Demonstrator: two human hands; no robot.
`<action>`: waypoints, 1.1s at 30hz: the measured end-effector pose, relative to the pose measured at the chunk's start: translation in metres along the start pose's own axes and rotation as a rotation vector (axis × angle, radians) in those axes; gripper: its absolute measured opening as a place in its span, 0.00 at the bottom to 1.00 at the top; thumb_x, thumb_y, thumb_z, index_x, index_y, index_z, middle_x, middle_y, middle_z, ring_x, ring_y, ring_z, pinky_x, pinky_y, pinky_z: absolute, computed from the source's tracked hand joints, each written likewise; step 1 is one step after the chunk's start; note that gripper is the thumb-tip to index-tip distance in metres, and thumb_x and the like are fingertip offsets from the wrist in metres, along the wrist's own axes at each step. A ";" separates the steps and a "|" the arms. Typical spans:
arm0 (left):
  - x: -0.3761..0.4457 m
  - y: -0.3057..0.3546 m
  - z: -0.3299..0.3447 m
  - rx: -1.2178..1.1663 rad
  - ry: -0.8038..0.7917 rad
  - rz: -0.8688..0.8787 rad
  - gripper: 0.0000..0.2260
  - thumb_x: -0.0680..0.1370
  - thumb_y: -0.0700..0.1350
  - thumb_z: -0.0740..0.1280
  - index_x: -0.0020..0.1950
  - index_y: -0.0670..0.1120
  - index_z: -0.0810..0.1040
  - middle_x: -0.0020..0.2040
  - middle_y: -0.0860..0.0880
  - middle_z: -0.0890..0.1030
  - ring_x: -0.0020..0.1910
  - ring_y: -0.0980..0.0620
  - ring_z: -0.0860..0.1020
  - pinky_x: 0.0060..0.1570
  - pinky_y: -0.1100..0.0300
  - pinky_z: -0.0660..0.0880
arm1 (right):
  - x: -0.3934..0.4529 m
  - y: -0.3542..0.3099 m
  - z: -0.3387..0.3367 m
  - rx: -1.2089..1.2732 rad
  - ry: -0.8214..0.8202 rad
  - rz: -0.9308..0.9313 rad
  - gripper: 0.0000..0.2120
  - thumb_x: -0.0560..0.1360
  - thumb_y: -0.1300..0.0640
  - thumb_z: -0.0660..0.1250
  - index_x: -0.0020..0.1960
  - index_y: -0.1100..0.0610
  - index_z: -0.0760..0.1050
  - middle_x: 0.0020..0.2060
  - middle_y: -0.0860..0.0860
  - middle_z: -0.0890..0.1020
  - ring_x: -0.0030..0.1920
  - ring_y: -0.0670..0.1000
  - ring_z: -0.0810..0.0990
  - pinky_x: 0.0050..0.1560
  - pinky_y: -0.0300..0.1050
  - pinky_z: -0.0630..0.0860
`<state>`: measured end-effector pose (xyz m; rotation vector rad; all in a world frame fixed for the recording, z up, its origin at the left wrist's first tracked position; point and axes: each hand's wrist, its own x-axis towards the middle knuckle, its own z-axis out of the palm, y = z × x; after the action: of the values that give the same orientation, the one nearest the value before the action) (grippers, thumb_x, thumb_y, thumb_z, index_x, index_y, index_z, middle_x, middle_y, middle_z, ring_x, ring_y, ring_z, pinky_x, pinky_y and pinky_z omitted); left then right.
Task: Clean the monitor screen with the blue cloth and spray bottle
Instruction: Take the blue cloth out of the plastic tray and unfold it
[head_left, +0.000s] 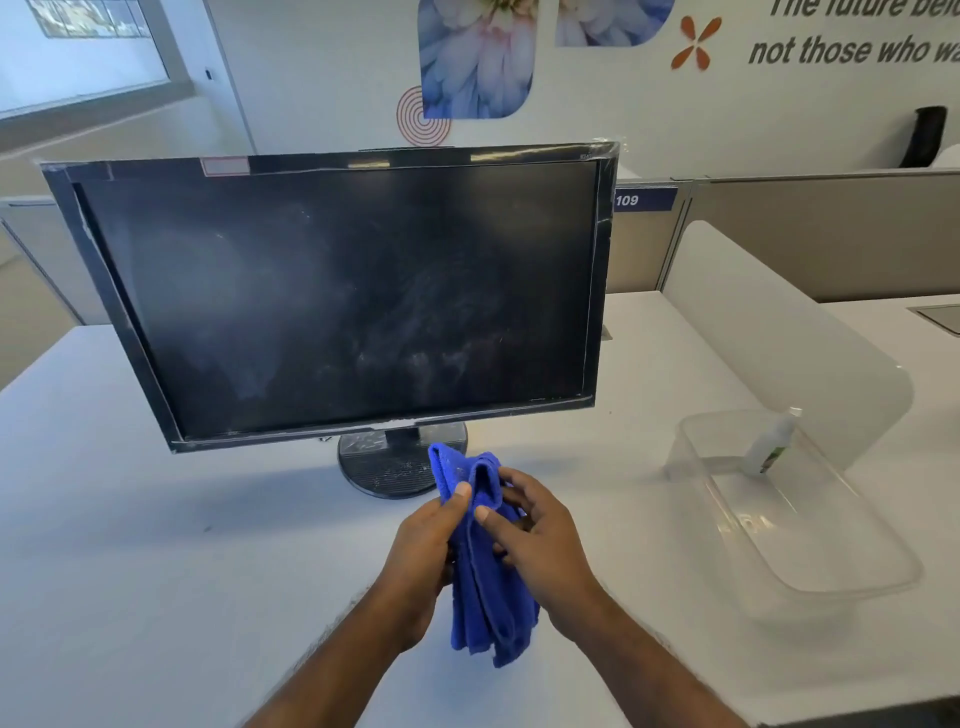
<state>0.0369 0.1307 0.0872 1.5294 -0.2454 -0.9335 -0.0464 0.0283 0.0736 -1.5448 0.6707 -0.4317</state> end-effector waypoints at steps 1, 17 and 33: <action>0.001 -0.001 0.000 0.014 -0.001 0.002 0.14 0.83 0.53 0.59 0.60 0.50 0.81 0.51 0.48 0.86 0.50 0.48 0.85 0.48 0.54 0.80 | 0.001 0.002 0.001 -0.005 0.015 -0.007 0.17 0.75 0.54 0.72 0.61 0.43 0.75 0.53 0.41 0.83 0.51 0.46 0.83 0.53 0.46 0.82; 0.028 -0.015 -0.049 -0.054 0.140 -0.187 0.13 0.85 0.48 0.57 0.59 0.45 0.80 0.51 0.45 0.87 0.53 0.42 0.84 0.52 0.44 0.80 | 0.033 0.005 -0.064 0.183 0.244 0.304 0.17 0.71 0.73 0.60 0.52 0.60 0.80 0.31 0.54 0.79 0.28 0.50 0.69 0.28 0.42 0.66; 0.050 -0.060 -0.065 0.670 0.314 -0.072 0.22 0.78 0.51 0.70 0.70 0.48 0.71 0.66 0.48 0.75 0.57 0.51 0.77 0.51 0.58 0.77 | 0.031 0.066 -0.058 -0.555 0.128 -0.014 0.17 0.74 0.63 0.68 0.61 0.51 0.76 0.53 0.46 0.79 0.46 0.43 0.76 0.50 0.36 0.71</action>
<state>0.0916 0.1594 0.0065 2.2878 -0.2935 -0.6781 -0.0704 -0.0351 0.0106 -2.0570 0.9321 -0.3734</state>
